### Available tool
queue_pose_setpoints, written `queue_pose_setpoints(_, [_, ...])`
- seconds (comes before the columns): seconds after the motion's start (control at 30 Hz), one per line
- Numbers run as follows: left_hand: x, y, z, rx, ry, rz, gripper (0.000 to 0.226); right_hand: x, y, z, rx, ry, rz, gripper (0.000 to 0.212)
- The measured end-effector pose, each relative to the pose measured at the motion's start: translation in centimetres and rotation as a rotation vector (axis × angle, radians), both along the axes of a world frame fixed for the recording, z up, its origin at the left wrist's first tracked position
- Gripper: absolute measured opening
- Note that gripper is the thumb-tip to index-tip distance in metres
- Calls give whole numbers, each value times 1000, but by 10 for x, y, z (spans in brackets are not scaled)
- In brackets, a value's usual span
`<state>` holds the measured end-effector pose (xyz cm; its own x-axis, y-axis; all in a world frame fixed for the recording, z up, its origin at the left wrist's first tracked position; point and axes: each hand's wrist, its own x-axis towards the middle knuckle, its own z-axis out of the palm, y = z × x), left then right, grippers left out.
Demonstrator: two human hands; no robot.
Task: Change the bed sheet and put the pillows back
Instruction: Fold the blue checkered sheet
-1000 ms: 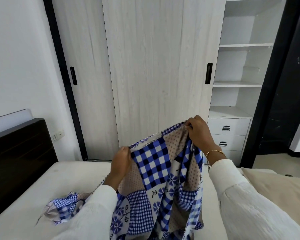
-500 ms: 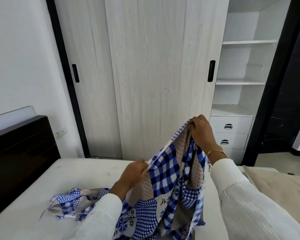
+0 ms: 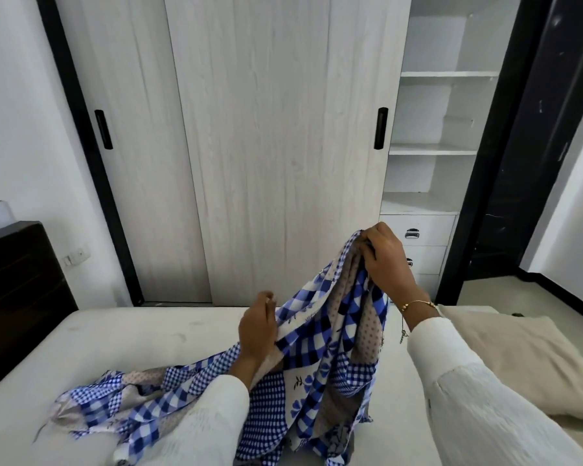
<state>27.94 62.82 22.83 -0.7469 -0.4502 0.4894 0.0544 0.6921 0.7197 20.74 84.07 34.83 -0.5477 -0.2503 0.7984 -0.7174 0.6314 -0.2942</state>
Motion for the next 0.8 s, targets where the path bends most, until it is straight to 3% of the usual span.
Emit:
queue_pose_setpoints(0.17, [-28,-18,15,52,-136,-262,51,2,11,-6,-35,-19,-11,13])
queue_pose_setpoints(0.3, [-39,-15,13,160,-551,-609,35,0,18,-12,-42,-17,-17,12])
queue_pose_setpoints(0.6, [-35,16,50,310,-428,-721,16,-8,19,-27,-67,-77,-57,11])
queue_pose_setpoints(0.67, [-34,24,59,398,-462,-754,23,-5,14,-28,-81,-85,-40,10])
queue_pose_setpoints(0.73, [-34,31,66,357,-537,-715,30,-4,10,-29,-82,-87,-25,9])
queue_pose_setpoints(0.8, [-37,37,68,198,-607,-651,32,-3,7,-29,-72,-81,-14,9])
